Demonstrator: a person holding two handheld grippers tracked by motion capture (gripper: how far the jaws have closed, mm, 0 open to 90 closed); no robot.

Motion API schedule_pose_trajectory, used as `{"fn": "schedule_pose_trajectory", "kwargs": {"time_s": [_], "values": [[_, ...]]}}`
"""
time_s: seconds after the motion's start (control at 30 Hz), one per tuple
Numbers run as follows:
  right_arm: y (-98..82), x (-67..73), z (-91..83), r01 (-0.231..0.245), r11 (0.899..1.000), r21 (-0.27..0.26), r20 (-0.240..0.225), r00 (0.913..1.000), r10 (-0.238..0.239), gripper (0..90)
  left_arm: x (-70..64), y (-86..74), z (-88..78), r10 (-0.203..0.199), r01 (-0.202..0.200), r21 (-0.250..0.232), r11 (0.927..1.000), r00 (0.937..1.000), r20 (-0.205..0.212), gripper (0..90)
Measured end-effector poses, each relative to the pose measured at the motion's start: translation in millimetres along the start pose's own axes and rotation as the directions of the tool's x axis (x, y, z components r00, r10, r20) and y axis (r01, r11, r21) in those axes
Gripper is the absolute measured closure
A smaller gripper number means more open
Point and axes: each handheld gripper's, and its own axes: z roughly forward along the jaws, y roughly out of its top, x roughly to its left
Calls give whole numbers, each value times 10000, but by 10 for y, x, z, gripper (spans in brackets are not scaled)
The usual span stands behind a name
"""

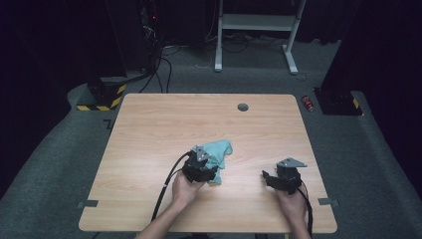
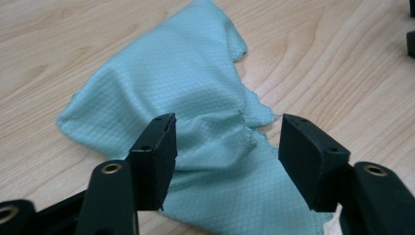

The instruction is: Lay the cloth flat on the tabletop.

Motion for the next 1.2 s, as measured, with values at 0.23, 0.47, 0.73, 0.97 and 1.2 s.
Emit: {"fn": "schedule_pose_trajectory", "kwargs": {"time_s": [0.23,0.47,0.73,0.97,1.2], "values": [[0,1,-1,-21,10000,8,-4,10000,21,334,-9,44,153,58,-59,483,9988,10000,31,587],[0,0,-1,-20,10000,8,-4,10000,20,334,-2,94,100,774,-768,480,9959,9970,-99,883],[0,0,-1,-22,10000,7,-8,10000,22,334,172,85,-235,337,-338,-269,9991,9994,-54,885],[0,0,-1,-22,10000,9,-8,10000,22,334,422,-101,-479,-292,278,-350,9990,9987,-409,882],[0,1,-1,-19,10000,8,-5,10000,19,334,614,-392,-476,-798,832,461,9955,9942,-716,867]]}}
